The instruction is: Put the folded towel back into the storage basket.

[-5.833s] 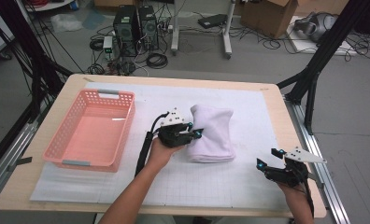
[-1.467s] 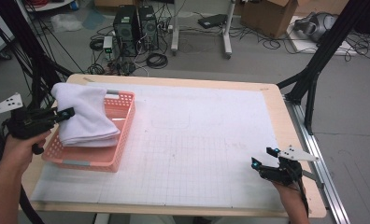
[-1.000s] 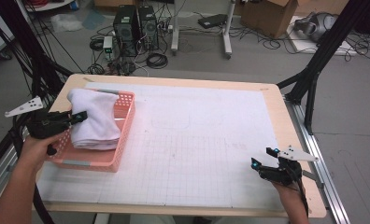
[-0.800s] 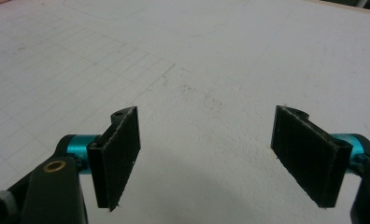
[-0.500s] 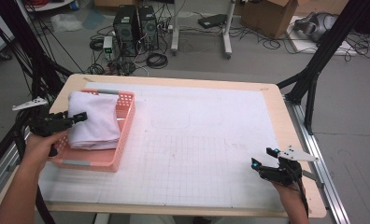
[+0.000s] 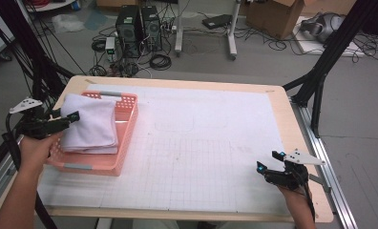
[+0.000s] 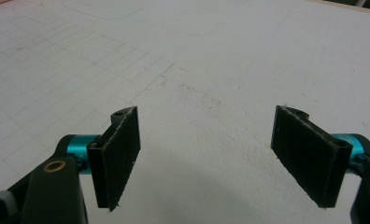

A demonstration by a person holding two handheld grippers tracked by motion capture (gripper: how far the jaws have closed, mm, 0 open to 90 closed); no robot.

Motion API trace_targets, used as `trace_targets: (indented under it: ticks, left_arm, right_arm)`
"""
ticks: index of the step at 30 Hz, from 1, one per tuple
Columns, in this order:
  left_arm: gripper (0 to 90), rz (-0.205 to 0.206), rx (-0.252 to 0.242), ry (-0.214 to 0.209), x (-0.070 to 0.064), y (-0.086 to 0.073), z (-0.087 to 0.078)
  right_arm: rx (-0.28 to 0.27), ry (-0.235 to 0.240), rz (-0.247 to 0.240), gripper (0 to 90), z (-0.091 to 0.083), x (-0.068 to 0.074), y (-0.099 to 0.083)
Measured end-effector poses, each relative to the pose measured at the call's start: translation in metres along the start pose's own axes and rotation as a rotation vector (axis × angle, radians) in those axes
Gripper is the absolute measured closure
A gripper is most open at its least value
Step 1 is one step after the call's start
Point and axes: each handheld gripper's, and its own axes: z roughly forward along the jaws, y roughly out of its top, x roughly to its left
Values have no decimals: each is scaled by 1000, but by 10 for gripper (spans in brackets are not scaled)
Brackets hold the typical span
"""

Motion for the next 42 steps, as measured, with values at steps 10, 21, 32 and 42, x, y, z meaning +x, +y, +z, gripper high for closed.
trace_targets:
  ticks: [10,21,32,42]
  left_arm:
    - [332,-2,-66,31,-7,3,-6]
    - [328,58,155,23,-38,-15,34]
    - [309,76,353,104,-44,-26,67]
    - [316,-8,442,42,-38,-33,82]
  right_arm:
    - [-3,0,1,228,0,0,0]
    - [-6,-2,-6,228,-2,-1,0]
    - [-9,1,-6,228,-2,-1,1]
    - [-11,-3,-2,228,-2,-1,1]
